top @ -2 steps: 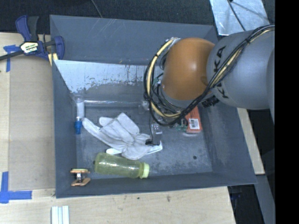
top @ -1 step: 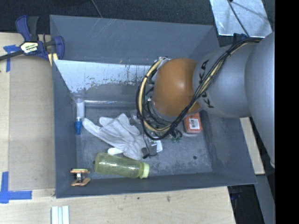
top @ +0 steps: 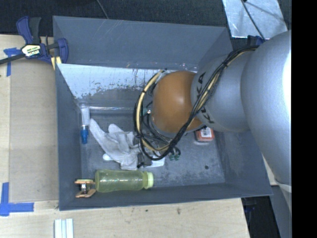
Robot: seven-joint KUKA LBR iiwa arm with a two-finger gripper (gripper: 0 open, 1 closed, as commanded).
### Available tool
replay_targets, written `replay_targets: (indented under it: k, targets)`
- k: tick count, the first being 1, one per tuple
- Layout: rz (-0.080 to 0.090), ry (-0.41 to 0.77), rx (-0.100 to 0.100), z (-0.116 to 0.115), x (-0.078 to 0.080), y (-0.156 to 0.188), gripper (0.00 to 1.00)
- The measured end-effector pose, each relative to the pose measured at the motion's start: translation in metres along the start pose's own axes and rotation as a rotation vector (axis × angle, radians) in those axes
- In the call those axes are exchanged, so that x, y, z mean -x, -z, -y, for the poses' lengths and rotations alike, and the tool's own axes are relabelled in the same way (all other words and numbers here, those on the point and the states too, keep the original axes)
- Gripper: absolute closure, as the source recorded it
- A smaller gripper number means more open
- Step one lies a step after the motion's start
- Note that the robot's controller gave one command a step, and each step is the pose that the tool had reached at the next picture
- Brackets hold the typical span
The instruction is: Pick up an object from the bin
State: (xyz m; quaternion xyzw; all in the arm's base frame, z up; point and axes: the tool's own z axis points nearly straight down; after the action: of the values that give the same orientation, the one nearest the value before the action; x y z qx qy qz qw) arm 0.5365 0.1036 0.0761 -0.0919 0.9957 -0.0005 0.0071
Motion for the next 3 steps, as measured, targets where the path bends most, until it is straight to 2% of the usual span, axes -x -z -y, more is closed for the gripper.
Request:
replay_targets:
  k: [2,3]
  targets:
    - [-0.001,0.000,0.000,0.000,-0.001,0.003,1.00]
    - [-0.008,-0.001,0.001,0.000,-0.002,0.021,1.00]
